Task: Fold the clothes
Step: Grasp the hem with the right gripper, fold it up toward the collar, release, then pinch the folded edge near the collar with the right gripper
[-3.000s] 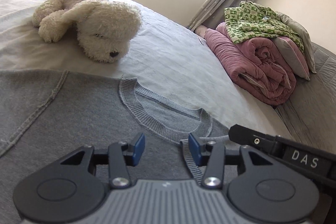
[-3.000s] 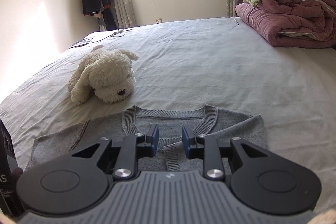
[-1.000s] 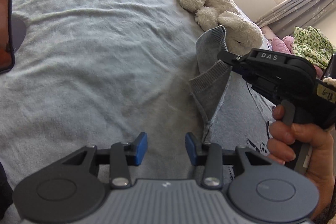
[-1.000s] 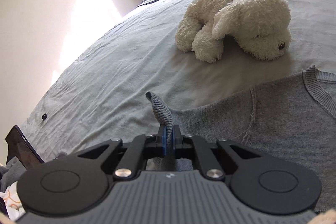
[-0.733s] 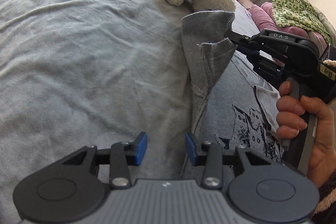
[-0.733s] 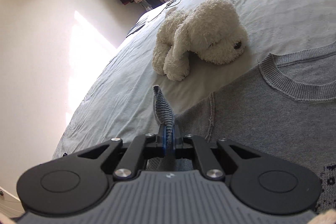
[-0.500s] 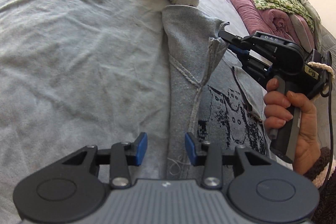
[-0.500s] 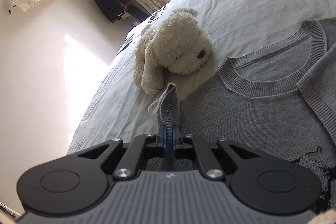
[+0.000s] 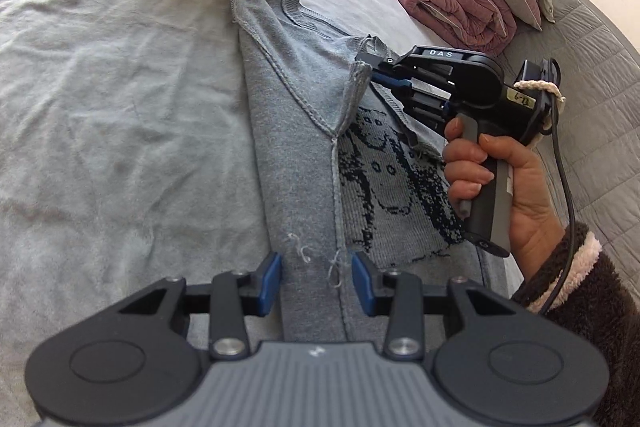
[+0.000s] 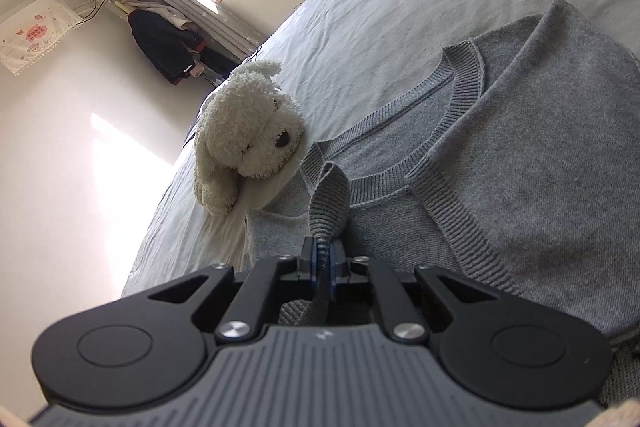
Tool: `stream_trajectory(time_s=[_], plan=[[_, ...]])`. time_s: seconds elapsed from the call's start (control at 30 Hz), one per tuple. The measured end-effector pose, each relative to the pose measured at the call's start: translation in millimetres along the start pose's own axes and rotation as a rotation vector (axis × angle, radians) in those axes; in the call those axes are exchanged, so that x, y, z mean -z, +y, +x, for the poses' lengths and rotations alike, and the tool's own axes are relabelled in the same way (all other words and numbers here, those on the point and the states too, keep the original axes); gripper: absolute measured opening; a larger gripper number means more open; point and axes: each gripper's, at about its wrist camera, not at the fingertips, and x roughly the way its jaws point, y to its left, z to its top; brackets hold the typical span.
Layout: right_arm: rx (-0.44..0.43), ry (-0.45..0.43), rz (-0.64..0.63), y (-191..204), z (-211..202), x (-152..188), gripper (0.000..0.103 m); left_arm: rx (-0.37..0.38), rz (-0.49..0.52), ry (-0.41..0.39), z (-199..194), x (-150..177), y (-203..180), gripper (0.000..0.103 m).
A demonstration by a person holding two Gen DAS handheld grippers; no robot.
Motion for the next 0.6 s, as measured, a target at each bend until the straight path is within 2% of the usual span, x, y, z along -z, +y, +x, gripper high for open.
stream_trajectory(time_s=[0.03,0.13,0.23,0.33,0.4,0.47,0.5,0.57,0.6], plan=[[0.019,0.003,-0.002,-2,1,1,0.017,-0.001,0.003,0.002,1,0,-1,0.039],[0.036,0.006,0.022,-9,0,2,0.02,-0.001,0.009,0.006,3,-2,-2,0.039],[0.01,-0.013,0.069,-16,-3,2,0.04,-0.002,0.015,0.01,5,-3,-4,0.039],[0.01,-0.036,0.075,-15,0,1,0.04,-0.005,0.018,0.013,9,-3,-7,0.039],[0.053,-0.046,0.023,-8,5,3,0.04,-0.007,0.018,0.015,10,-3,-7,0.039],[0.12,-0.053,-0.086,6,11,11,0.026,-0.008,0.017,0.016,11,-4,-8,0.039],[0.153,-0.057,-0.155,13,14,17,0.016,-0.008,0.017,0.016,11,-4,-8,0.039],[0.216,-0.066,-0.293,27,17,28,0.004,-0.008,0.018,0.016,12,-5,-10,0.039],[0.238,-0.075,-0.345,31,16,32,0.005,-0.008,0.02,0.016,13,-5,-10,0.039]])
